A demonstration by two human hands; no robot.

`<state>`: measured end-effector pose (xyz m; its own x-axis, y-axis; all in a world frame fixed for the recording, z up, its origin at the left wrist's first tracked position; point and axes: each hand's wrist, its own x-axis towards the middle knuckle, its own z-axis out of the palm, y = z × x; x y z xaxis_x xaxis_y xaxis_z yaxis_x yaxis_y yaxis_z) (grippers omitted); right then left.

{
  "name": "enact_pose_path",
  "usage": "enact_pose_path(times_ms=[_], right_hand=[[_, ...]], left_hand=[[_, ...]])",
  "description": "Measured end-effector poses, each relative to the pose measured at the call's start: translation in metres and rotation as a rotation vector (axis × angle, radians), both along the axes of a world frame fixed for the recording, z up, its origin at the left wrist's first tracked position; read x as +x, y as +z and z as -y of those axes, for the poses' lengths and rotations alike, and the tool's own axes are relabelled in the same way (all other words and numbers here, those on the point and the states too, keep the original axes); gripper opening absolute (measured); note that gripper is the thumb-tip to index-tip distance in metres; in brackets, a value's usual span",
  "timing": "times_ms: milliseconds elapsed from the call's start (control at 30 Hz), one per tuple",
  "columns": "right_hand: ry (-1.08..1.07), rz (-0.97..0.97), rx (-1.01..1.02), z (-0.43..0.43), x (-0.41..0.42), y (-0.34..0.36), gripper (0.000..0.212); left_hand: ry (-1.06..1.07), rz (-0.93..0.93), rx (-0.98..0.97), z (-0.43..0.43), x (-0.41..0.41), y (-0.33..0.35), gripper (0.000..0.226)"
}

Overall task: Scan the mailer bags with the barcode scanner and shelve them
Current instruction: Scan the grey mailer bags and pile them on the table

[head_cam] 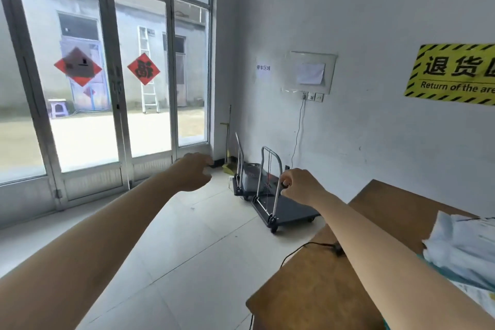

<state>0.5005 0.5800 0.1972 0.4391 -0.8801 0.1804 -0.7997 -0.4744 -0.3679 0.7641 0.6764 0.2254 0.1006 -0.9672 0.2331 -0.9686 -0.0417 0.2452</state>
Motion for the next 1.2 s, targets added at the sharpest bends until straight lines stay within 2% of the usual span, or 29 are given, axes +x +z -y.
enact_pose_path(times_ms=[167, 267, 500, 667, 900, 1100, 1200], right_hand=[[-0.119, 0.106, -0.022, 0.104, 0.032, 0.020, 0.027], [-0.137, 0.049, 0.002, 0.152, 0.048, 0.009, 0.028], [-0.315, 0.046, 0.013, 0.270, 0.064, -0.009, 0.030], [-0.505, -0.002, -0.016, 0.352, 0.063, -0.005, 0.033], [-0.756, -0.027, 0.090, 0.403, 0.021, -0.018, 0.031], [-0.976, -0.004, 0.086, 0.447, -0.041, -0.038, 0.030], [-1.065, 0.047, 0.087, 0.468, -0.078, -0.046, 0.031]], left_hand=[[-0.056, 0.070, -0.010, 0.115, 0.030, 0.016, 0.036], [-0.087, 0.065, 0.032, 0.182, 0.049, 0.003, 0.042], [-0.290, 0.066, 0.060, 0.357, 0.074, -0.016, 0.034], [-0.419, 0.113, 0.055, 0.489, 0.077, -0.014, 0.045], [-0.619, 0.232, 0.055, 0.618, 0.019, -0.036, 0.047], [-0.858, 0.378, -0.004, 0.700, -0.058, -0.060, 0.048], [-0.925, 0.385, -0.043, 0.749, -0.105, -0.054, 0.047]])
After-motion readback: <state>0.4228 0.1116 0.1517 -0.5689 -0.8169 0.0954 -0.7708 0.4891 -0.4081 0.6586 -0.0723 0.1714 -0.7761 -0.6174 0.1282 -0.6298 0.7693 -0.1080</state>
